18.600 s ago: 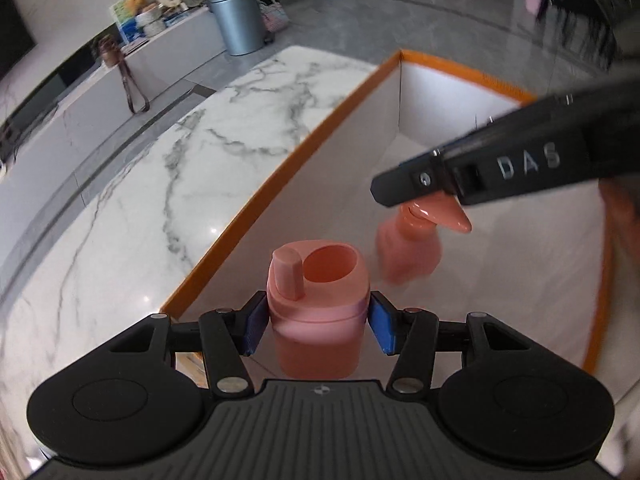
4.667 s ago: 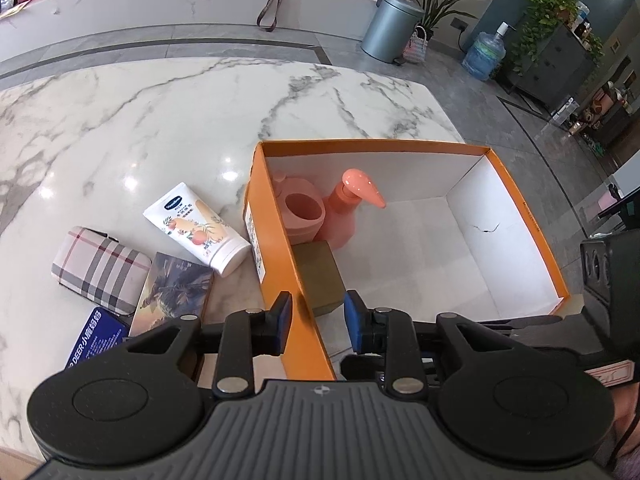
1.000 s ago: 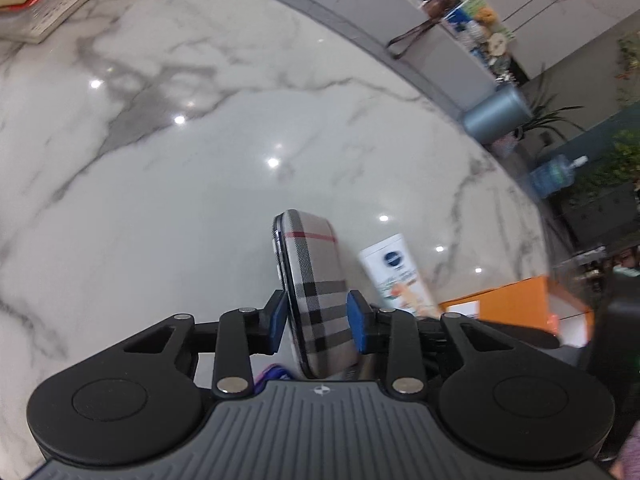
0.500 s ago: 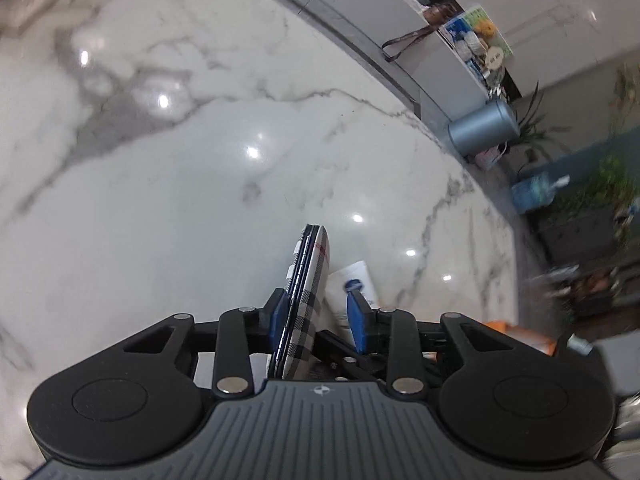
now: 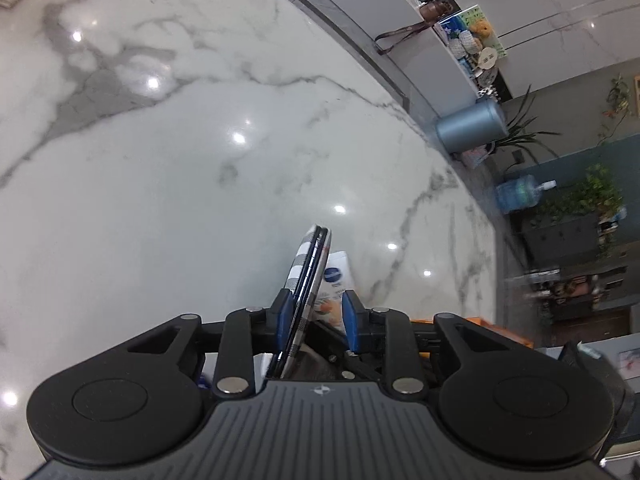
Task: Organize rigid objects
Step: 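Grasp the dark picture book with the right tool while the left tool lifts the plaid case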
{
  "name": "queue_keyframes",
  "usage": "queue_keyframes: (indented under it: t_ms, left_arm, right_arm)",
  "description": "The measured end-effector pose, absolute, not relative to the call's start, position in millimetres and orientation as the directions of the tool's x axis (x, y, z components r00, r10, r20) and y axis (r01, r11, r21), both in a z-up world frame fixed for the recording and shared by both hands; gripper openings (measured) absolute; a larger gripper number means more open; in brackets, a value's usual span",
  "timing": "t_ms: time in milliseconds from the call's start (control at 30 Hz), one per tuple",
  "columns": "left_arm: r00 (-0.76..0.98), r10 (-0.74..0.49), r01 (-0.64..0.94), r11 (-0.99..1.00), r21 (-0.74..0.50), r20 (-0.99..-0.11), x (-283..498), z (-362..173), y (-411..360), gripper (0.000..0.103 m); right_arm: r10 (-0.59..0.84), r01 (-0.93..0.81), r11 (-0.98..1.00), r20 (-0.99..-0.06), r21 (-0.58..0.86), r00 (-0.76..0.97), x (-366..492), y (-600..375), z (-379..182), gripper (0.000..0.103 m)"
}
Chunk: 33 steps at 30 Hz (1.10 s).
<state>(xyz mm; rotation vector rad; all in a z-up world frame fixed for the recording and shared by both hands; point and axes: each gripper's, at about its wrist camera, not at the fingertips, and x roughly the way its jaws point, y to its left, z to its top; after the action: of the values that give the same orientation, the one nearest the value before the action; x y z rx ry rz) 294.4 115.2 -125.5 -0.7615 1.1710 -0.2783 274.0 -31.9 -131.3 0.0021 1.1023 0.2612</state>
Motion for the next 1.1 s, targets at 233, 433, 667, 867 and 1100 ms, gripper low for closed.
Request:
queue_keyframes:
  t_ms: [233, 433, 667, 867, 1100]
  left_arm:
    - [0.362, -0.623, -0.124, 0.705, -0.699, -0.693, 298.4, -122.6, 96.5, 0.029]
    - [0.347, -0.579, -0.161, 0.738, -0.655, -0.738, 300.8, -138.6, 93.6, 0.033]
    - [0.341, -0.495, -0.052, 0.839, -0.542, -0.799, 307.4, -128.1, 77.9, 0.045]
    - [0.334, -0.381, 0.054, 0.921, -0.386, -0.862, 313.9, -129.4, 62.1, 0.025]
    - [0.376, -0.385, 0.064, 0.918, -0.391, -0.843, 287.6, -117.2, 80.5, 0.020]
  right_arm:
    - [0.207, -0.145, 0.977, -0.877, 0.159, 0.433, 270.5, -46.3, -122.7, 0.001]
    - [0.244, -0.143, 0.969, -0.869, 0.201, 0.430, 268.3, -56.2, -113.0, 0.001]
    - [0.300, -0.164, 0.953, -0.857, 0.254, 0.418, 269.8, -52.9, -117.6, 0.002]
    - [0.285, -0.188, 0.956, -0.869, 0.227, 0.404, 266.5, -46.9, -117.6, 0.006]
    - [0.235, -0.110, 0.972, -0.898, 0.208, 0.373, 254.8, -45.8, -110.1, 0.045]
